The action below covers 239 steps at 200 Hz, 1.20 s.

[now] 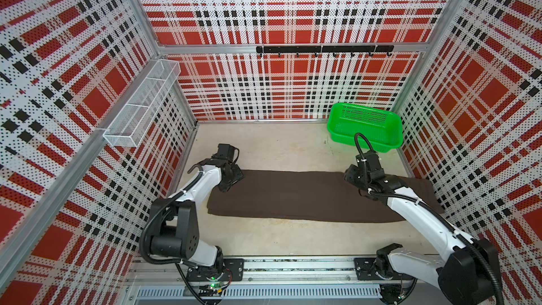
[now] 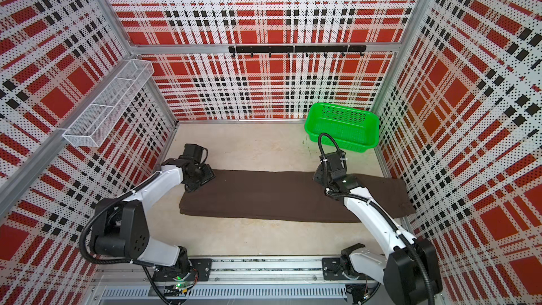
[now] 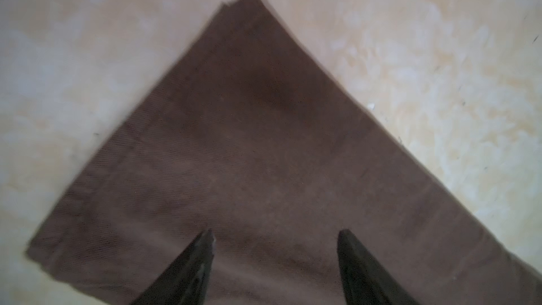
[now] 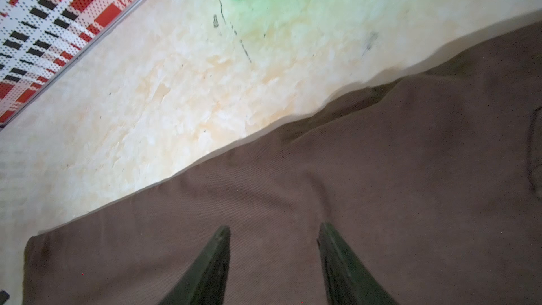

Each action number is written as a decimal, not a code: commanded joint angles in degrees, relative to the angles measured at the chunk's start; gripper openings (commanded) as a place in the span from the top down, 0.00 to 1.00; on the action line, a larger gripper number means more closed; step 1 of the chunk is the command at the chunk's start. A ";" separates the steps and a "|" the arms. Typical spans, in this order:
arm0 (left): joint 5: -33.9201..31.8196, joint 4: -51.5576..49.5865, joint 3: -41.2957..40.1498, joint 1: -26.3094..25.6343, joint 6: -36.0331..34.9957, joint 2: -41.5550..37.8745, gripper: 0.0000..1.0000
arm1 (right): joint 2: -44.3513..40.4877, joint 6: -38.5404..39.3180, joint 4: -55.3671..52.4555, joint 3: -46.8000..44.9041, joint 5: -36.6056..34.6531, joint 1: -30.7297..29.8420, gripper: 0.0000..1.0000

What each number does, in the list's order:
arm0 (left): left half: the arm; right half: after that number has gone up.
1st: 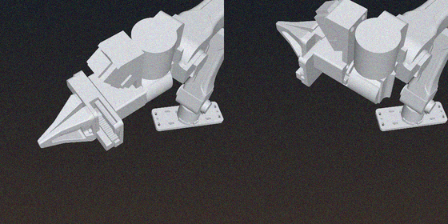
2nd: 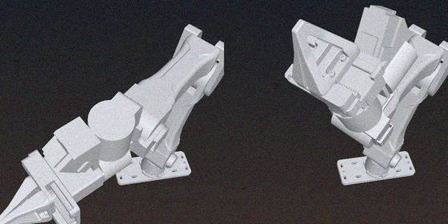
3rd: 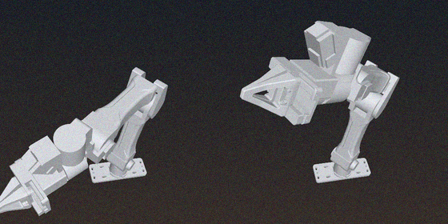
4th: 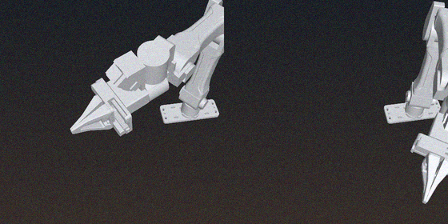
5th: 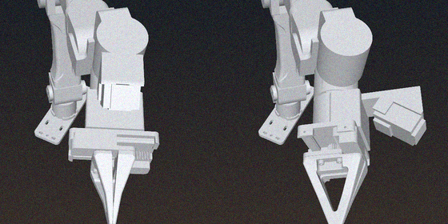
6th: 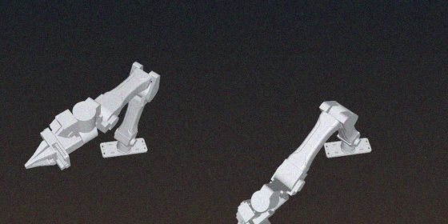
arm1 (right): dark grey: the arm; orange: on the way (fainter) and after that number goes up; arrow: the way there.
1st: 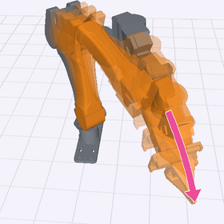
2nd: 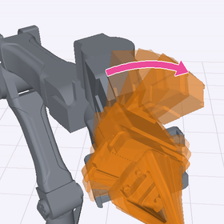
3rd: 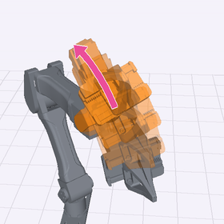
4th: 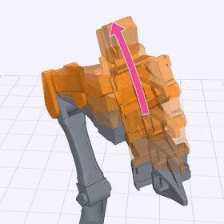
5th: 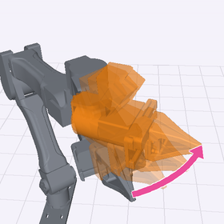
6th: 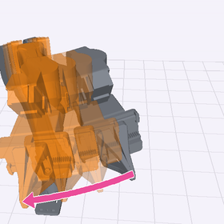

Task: Fold and stack the trousers
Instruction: Move the trousers to the center of the table.

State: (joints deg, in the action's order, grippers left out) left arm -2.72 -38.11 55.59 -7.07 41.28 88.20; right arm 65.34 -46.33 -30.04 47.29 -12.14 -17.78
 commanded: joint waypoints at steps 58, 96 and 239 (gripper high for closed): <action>-3.35 4.05 -0.90 5.39 -2.31 11.88 0.38 | 2.34 9.15 1.15 -7.44 7.31 17.76 0.49; -5.76 1.74 5.33 8.67 -5.46 17.57 0.38 | 5.67 10.15 2.99 -7.30 10.18 19.10 0.49; -1.38 -3.79 25.72 16.09 -10.07 26.40 0.28 | 28.01 7.68 10.34 1.11 10.17 19.10 0.56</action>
State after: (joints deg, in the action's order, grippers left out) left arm -5.45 -40.75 78.81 7.07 33.08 114.06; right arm 90.78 -38.85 -20.64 46.52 1.32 0.99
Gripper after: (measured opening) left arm 0.706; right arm 0.445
